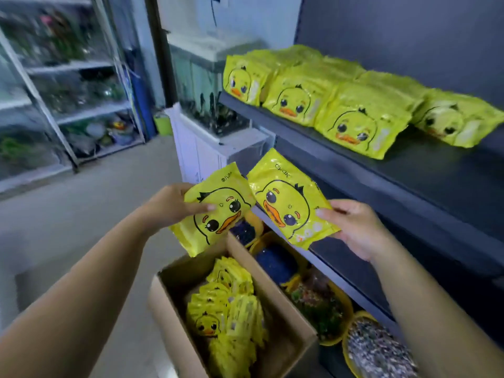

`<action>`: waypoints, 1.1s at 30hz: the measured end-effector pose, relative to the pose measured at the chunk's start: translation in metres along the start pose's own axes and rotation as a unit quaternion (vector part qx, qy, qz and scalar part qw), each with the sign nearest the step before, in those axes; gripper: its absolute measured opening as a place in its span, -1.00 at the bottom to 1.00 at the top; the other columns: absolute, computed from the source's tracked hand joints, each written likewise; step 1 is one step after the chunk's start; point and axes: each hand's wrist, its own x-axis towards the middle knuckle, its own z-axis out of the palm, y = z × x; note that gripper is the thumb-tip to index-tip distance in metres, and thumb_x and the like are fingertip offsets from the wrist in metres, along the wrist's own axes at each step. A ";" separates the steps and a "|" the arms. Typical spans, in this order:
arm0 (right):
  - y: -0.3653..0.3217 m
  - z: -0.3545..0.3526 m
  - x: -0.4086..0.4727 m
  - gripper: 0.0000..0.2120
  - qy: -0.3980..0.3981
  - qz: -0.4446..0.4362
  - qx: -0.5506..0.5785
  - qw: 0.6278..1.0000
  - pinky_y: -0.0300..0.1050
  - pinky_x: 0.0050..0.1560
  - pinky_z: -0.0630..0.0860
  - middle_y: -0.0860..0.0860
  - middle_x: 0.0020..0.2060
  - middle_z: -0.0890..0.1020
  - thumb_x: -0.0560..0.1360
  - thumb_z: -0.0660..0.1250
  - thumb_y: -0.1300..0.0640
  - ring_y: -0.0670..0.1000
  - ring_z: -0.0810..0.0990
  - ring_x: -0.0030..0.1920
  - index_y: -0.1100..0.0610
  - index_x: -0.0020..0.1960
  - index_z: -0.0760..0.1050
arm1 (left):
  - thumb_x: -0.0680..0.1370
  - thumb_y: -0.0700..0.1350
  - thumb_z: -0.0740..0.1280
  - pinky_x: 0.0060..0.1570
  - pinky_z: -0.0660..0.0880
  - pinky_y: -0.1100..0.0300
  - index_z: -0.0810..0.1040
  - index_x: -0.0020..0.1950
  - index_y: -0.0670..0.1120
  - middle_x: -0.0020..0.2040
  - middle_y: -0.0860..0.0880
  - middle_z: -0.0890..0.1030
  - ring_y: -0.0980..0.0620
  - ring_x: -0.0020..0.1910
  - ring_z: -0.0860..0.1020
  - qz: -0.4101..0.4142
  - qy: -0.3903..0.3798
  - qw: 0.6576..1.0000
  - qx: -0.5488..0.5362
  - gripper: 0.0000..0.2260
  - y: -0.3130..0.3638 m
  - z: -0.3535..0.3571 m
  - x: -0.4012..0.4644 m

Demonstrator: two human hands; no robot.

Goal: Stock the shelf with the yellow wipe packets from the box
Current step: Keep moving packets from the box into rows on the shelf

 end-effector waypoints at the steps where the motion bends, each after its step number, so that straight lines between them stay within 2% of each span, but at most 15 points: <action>1: -0.019 -0.009 -0.008 -0.85 0.010 -0.021 0.000 1.000 -0.23 -0.32 0.61 -0.05 -0.42 0.67 0.47 0.26 0.35 -0.11 0.63 -0.40 0.17 -0.16 0.55 | 0.33 -0.02 0.50 -0.27 0.48 0.24 0.56 -0.18 0.03 -0.44 0.17 0.62 0.21 -0.41 0.57 0.026 -0.003 1.000 0.009 -0.84 0.020 -0.008 0.001; 4: -0.063 -0.033 -0.032 -0.86 0.024 -0.074 0.017 0.997 -0.21 -0.32 0.61 -0.04 -0.39 0.68 0.41 0.38 0.25 -0.11 0.64 -0.38 0.23 -0.04 0.57 | 0.28 0.07 0.52 -0.30 0.48 0.29 0.57 -0.18 0.00 -0.41 0.15 0.63 0.17 -0.35 0.58 0.101 -0.018 0.994 0.043 -0.76 0.069 -0.024 0.002; 7: -0.091 -0.060 -0.052 -0.46 0.037 -0.103 0.015 0.994 -0.21 -0.36 0.59 0.00 -0.33 0.70 -0.08 0.63 -0.11 -0.07 0.66 -0.33 0.15 -0.20 0.66 | 0.29 -0.01 0.51 -0.35 0.48 0.37 0.56 -0.22 0.02 -0.46 0.21 0.61 0.20 -0.39 0.57 0.155 -0.035 0.985 0.069 -0.82 0.110 -0.028 0.000; 8: -0.096 -0.072 -0.056 -0.46 0.049 -0.113 0.004 0.992 -0.20 -0.35 0.60 0.00 -0.33 0.70 -0.08 0.63 -0.10 -0.07 0.66 -0.33 0.15 -0.20 0.67 | 0.22 0.05 0.52 -0.35 0.49 0.38 0.58 -0.21 0.01 -0.45 0.22 0.61 0.21 -0.40 0.58 0.171 -0.047 0.982 0.063 -0.76 0.122 -0.026 0.000; 9: -0.101 -0.083 -0.060 -0.57 0.064 -0.112 -0.007 0.992 -0.19 -0.33 0.61 -0.01 -0.34 0.69 0.09 0.61 -0.01 -0.08 0.66 -0.34 0.17 -0.14 0.65 | 0.11 0.14 0.52 -0.37 0.50 0.39 0.59 -0.22 0.02 -0.42 0.21 0.63 0.23 -0.40 0.59 0.189 -0.061 0.979 0.054 -0.66 0.132 -0.022 0.000; 11: -0.108 -0.108 -0.062 -0.89 0.098 -0.114 -0.017 0.988 -0.21 -0.29 0.62 -0.03 -0.36 0.69 0.42 0.37 0.29 -0.10 0.65 -0.35 0.22 -0.05 0.57 | -0.06 0.27 0.47 -0.42 0.45 0.48 0.62 -0.29 0.08 -0.40 0.21 0.64 0.31 -0.42 0.58 0.217 -0.079 0.972 0.043 -0.56 0.149 -0.011 0.003; 12: -0.109 -0.123 -0.062 -0.87 0.117 -0.115 -0.029 0.986 -0.21 -0.28 0.61 -0.04 -0.37 0.69 0.47 0.28 0.36 -0.10 0.65 -0.35 0.19 -0.08 0.56 | -0.07 0.31 0.44 -0.43 0.41 0.52 0.63 -0.34 0.13 -0.41 0.23 0.62 0.35 -0.42 0.56 0.223 -0.082 0.970 0.046 -0.59 0.158 -0.004 0.006; 16: -0.116 -0.181 -0.058 -0.83 0.162 -0.099 -0.060 0.980 -0.22 -0.27 0.62 -0.03 -0.36 0.69 0.49 0.25 0.36 -0.10 0.65 -0.35 0.16 -0.11 0.56 | -0.13 0.53 0.35 -0.29 0.40 0.57 0.59 -0.30 0.34 -0.29 0.35 0.62 0.43 -0.26 0.55 0.273 -0.091 0.954 0.081 -0.49 0.187 0.028 0.031; 19: -0.118 -0.229 -0.041 -0.86 0.192 -0.082 -0.081 0.975 -0.23 -0.27 0.61 -0.05 -0.36 0.68 0.49 0.27 0.34 -0.11 0.65 -0.35 0.16 -0.08 0.56 | 0.09 0.33 0.45 -0.27 0.43 0.46 0.59 -0.26 0.20 -0.22 0.15 0.66 0.29 -0.21 0.58 0.275 -0.089 0.950 0.121 -0.66 0.215 0.057 0.055; 21: -0.118 -0.258 -0.020 -0.87 0.193 -0.070 -0.105 0.973 -0.22 -0.25 0.60 -0.06 -0.37 0.68 0.49 0.28 0.32 -0.11 0.64 -0.35 0.15 -0.07 0.57 | 0.19 0.15 0.47 -0.34 0.39 0.48 0.53 -0.25 0.14 -0.32 0.18 0.62 0.34 -0.31 0.54 0.288 -0.090 0.943 0.144 -0.77 0.236 0.076 0.069; 24: -0.118 -0.296 0.021 -0.87 0.191 -0.045 -0.120 0.973 -0.03 -0.02 0.53 0.04 -0.25 0.65 0.50 0.28 0.31 0.00 0.61 -0.23 0.21 0.02 0.55 | 0.25 0.08 0.48 -0.36 0.36 0.52 0.54 -0.23 0.09 -0.39 0.33 0.56 0.40 -0.35 0.50 0.312 -0.097 0.930 0.170 -0.80 0.266 0.106 0.092; 27: -0.116 -0.322 0.064 -0.80 0.199 -0.032 -0.129 0.971 0.09 0.15 0.44 0.09 -0.19 0.60 0.49 0.30 0.31 0.08 0.55 -0.16 0.27 0.11 0.51 | 0.24 0.18 0.46 -0.33 0.36 0.50 0.53 -0.18 0.08 -0.41 0.28 0.54 0.36 -0.35 0.48 0.317 -0.108 0.923 0.189 -0.72 0.299 0.131 0.109; 30: -0.114 -0.338 0.105 -0.74 0.196 -0.027 -0.129 0.972 0.02 0.06 0.44 0.04 -0.25 0.56 0.49 0.30 0.31 0.00 0.51 -0.24 0.29 0.18 0.47 | 0.10 0.47 0.35 -0.28 0.44 0.28 0.58 -0.18 0.05 -0.28 0.09 0.61 0.22 -0.34 0.48 0.344 -0.118 0.912 0.190 -0.43 0.322 0.152 0.128; 31: -0.114 -0.342 0.118 -0.71 0.202 -0.027 -0.131 0.970 -0.01 0.02 0.45 0.05 -0.23 0.56 0.49 0.31 0.31 0.02 0.52 -0.21 0.30 0.20 0.46 | 0.09 0.48 0.33 -0.22 0.48 0.13 0.58 -0.18 0.03 -0.25 -0.01 0.62 0.12 -0.29 0.52 0.349 -0.119 0.909 0.194 -0.41 0.326 0.158 0.136; 33: -0.114 -0.348 0.139 -0.64 0.224 -0.024 -0.143 0.964 0.01 0.06 0.46 0.12 -0.05 0.58 0.48 0.33 0.29 0.10 0.55 -0.05 0.29 0.26 0.43 | 0.15 0.43 0.37 -0.26 0.49 0.03 0.57 -0.21 0.02 -0.27 -0.08 0.61 0.00 -0.29 0.54 0.352 -0.120 0.905 0.207 -0.48 0.334 0.169 0.142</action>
